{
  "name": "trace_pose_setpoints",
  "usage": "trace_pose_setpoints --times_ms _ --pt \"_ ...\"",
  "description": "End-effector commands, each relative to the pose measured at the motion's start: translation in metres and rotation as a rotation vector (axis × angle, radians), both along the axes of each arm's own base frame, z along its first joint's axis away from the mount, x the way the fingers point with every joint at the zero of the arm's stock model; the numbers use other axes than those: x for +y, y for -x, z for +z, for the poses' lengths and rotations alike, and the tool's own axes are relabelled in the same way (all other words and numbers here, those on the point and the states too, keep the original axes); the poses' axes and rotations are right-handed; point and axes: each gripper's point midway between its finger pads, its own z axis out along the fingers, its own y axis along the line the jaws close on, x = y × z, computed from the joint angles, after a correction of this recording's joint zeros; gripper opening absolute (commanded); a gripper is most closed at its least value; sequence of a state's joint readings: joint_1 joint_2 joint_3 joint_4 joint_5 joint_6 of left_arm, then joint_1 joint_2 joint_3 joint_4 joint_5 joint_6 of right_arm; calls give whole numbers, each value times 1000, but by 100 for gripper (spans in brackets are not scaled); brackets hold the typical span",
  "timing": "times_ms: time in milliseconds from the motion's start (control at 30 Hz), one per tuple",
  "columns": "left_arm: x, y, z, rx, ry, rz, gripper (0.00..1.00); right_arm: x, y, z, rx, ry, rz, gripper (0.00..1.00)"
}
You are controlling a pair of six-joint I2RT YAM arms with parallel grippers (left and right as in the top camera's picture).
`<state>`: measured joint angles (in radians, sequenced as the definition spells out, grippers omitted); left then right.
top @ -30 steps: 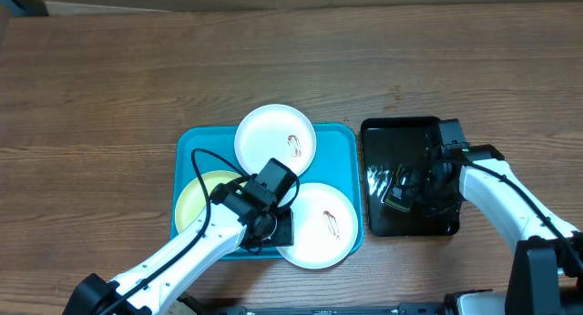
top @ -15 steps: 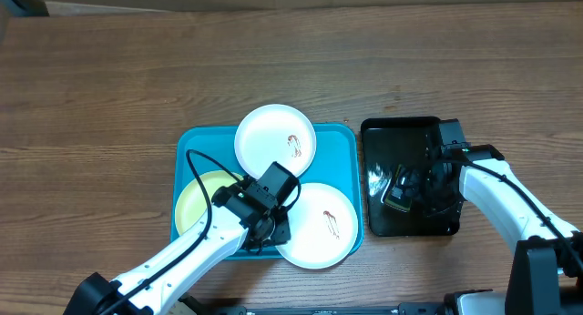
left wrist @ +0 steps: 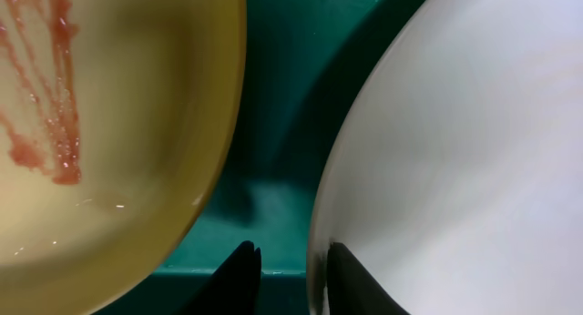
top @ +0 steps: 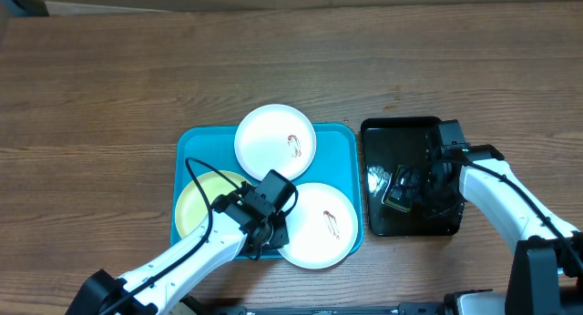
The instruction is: Clean dirty plates on tray and stack at the side
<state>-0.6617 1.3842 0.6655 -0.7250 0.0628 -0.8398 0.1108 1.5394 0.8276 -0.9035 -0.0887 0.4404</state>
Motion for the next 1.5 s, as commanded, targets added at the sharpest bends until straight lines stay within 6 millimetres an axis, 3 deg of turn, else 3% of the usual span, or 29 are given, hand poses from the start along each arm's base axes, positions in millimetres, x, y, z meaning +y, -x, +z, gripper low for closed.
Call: trace_pose_setpoints --times_ms 0,100,167,400,500,633,800,900,1067,1267,1400,1467 --pt "2 2 -6 -8 -3 16 25 -2 3 0 2 2 -8 99" --pt "0 0 -5 -17 4 16 25 4 3 1 6 -30 -11 87" --pt "-1 -2 -5 -25 10 16 25 7 6 1 19 -50 -11 84" --pt "-2 -3 -5 -28 13 15 25 1 12 -5 28 -16 -10 84" --pt "-2 -3 -5 -28 13 15 26 3 4 -7 -11 -30 6 89" --pt "-2 -3 -5 -28 13 15 26 29 -9 9 -72 -173 165 93" --pt "-2 -3 -5 -28 13 15 26 31 -25 35 -94 -177 180 96" --pt "-2 -3 -5 -28 13 15 26 32 -23 38 -83 -177 182 92" --pt "-3 -4 -5 -34 16 15 26 19 -15 15 -72 -104 182 88" --pt "-4 -6 -4 -40 21 15 26 19 -5 -9 -72 -110 122 81" --pt "-6 -7 -4 -47 27 16 26 18 -1 -16 -69 -107 103 59" --pt "-6 -8 -4 -49 29 16 26 15 -1 -16 -69 -91 103 53"
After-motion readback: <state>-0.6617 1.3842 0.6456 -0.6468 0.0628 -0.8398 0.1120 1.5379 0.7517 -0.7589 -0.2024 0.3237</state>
